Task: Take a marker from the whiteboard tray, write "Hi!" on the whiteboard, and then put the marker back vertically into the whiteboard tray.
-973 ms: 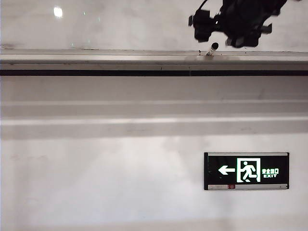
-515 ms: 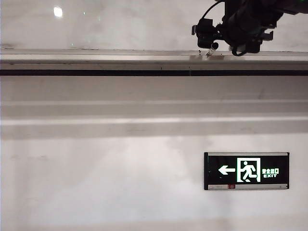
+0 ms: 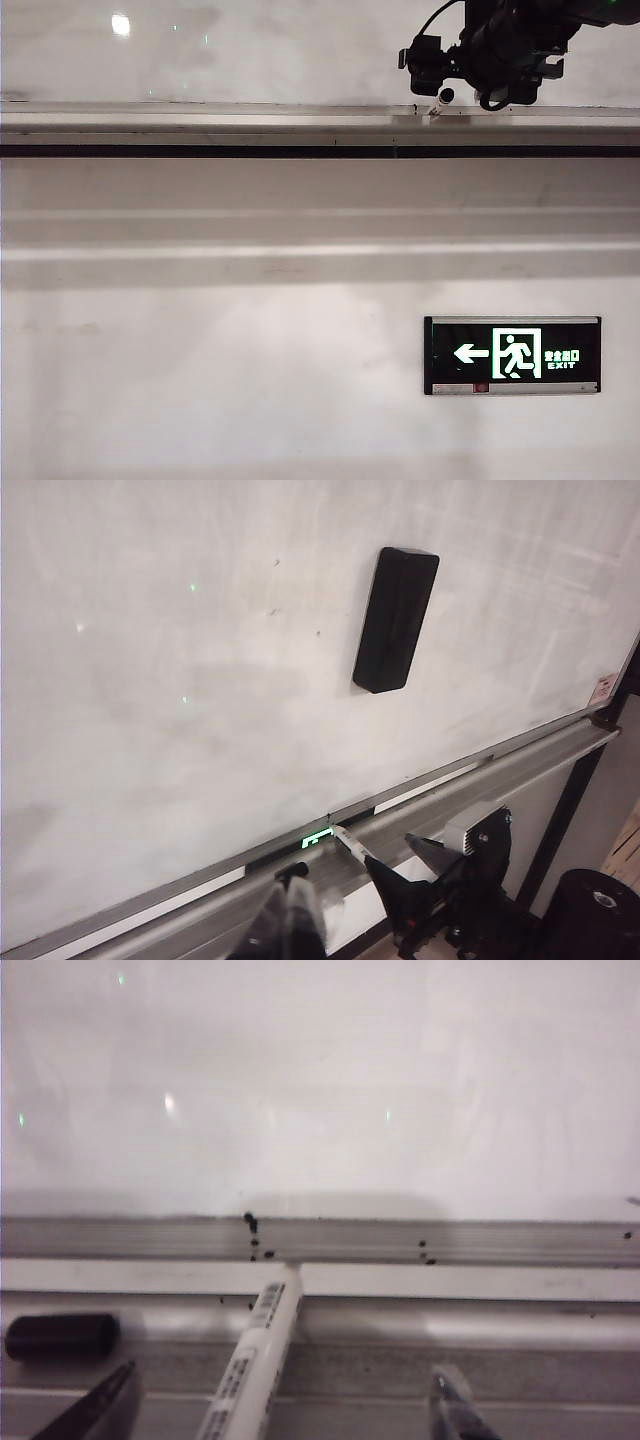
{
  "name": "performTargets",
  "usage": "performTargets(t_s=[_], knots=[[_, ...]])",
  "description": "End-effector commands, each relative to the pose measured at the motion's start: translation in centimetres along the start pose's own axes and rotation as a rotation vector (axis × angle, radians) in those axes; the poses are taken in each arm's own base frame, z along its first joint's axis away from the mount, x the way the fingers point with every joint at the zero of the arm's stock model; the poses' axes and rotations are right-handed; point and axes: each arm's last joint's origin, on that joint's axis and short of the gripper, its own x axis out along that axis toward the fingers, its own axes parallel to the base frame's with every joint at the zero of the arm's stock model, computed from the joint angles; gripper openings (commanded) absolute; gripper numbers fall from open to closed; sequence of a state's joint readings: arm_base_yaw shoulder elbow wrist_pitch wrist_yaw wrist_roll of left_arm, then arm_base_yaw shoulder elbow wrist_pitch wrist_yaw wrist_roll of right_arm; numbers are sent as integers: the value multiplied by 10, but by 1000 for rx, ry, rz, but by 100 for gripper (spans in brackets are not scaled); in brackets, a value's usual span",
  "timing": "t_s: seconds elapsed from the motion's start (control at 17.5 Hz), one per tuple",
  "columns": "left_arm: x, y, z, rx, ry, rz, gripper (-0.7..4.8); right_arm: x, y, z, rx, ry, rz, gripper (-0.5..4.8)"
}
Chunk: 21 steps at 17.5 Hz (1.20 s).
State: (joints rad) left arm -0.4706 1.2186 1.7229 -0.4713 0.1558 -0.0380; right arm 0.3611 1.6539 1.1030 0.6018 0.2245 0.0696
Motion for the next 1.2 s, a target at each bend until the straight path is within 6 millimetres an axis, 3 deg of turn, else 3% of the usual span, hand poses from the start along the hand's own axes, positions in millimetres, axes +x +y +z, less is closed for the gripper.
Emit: performTargets(t_s=[0.06,0.8,0.97,1.09,1.14,1.2], knots=[[-2,-1,3,7,-17,-8,-7,-1,1,6,3,-26,6,369],[-3,-2,3,6,-17,-34,-7,0,1,-4,-17,63,26,361],[-3,-2,3,6,-17,-34,-7,0,1,-4,-17,64,25,268],[-3,-2,4,6,-18,-34,-7,0,1,-4,-17,65,18,251],[-3,-2,4,5,-18,-34,-7,0,1,-4,-18,68,18,184],[-3,-2,4,4,-19,-34,-7,0,1,-4,-18,71,17,154]])
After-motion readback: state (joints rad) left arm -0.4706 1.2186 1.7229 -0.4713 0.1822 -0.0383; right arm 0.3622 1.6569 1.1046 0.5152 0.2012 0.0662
